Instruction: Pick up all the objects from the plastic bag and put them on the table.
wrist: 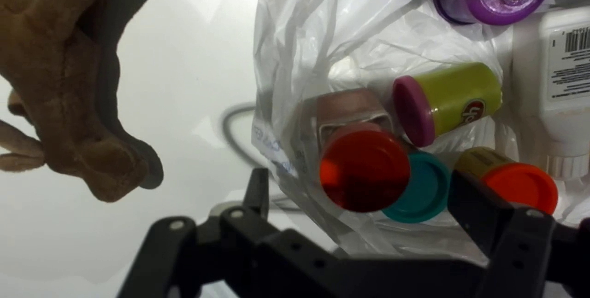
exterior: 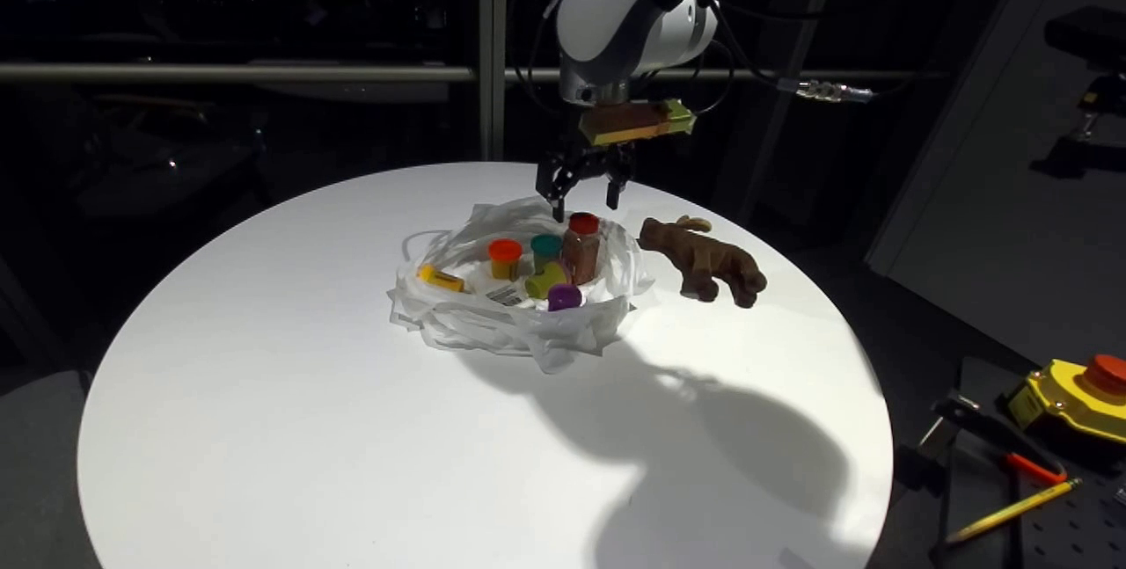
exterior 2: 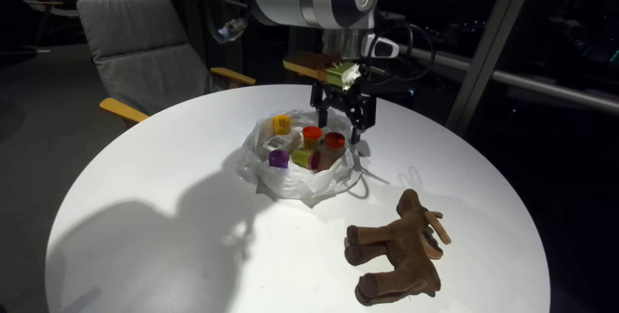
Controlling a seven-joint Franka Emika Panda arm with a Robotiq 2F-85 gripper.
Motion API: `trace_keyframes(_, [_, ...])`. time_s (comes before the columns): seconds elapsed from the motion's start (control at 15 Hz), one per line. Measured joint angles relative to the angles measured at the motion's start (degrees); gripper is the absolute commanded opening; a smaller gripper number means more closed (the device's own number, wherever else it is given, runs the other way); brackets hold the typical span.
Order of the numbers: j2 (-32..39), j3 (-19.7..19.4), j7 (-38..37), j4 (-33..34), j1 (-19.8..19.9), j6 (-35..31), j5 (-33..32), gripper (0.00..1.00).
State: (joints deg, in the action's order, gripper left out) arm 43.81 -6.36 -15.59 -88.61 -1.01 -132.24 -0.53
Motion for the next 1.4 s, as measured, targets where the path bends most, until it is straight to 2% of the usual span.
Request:
trace_keyframes(0.6, [-0.22, 0.93, -1.17, 0.04, 0.4, 4.8, 4.66, 1.0])
trace_keyframes(1.13, [0.96, 3.34, -0.85, 2.15, 3.96, 8.78, 10.13, 1.0])
trace_keyframes(1.4, [2.11, 4.72, 2.12, 4.11, 5.18, 11.78, 11.16, 1.0])
